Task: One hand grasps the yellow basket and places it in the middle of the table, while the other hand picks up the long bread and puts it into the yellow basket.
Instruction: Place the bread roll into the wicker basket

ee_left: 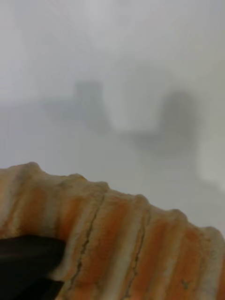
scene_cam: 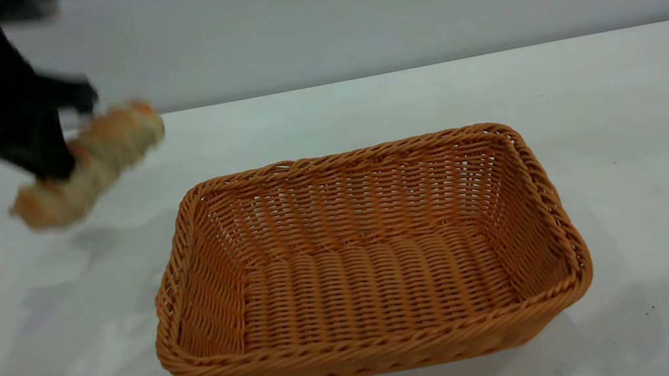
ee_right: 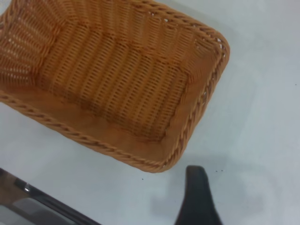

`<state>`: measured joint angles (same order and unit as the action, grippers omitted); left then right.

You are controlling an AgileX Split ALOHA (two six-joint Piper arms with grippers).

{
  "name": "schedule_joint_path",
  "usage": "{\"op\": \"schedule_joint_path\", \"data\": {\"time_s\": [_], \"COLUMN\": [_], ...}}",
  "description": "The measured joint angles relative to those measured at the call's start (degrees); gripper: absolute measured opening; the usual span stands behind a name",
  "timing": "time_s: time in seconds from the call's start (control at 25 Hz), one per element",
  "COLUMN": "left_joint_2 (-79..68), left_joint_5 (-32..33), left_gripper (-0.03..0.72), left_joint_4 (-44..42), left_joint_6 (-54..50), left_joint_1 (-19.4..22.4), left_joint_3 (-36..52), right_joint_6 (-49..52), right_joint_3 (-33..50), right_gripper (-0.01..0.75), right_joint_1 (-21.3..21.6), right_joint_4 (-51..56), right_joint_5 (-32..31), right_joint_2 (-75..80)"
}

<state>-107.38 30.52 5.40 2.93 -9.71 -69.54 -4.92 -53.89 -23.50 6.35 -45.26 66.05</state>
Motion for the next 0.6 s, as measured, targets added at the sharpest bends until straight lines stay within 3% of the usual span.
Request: {"op": "schedule_joint_path", "data": {"time_s": [0.16,0.6], "left_joint_2": [3.7,0.0], "left_joint_5": [0.0,0.0], "left_gripper": [0.045,0.044], "left_joint_4": [9.1,26.3], "left_joint_6": [4.7,25.7], "left_joint_1": [-1.8,-14.7], "left_joint_3": [0.0,0.0], "right_joint_6": [-0.1,-0.3], "right_joint_3": [0.0,0.0], "right_gripper": [0.544,0.544], "right_joint_1": [0.0,0.0], "right_joint_4": [0.0,0.1], "right_joint_5": [-0.1,-0.4], "right_joint_2": [0.0,-3.4]}}
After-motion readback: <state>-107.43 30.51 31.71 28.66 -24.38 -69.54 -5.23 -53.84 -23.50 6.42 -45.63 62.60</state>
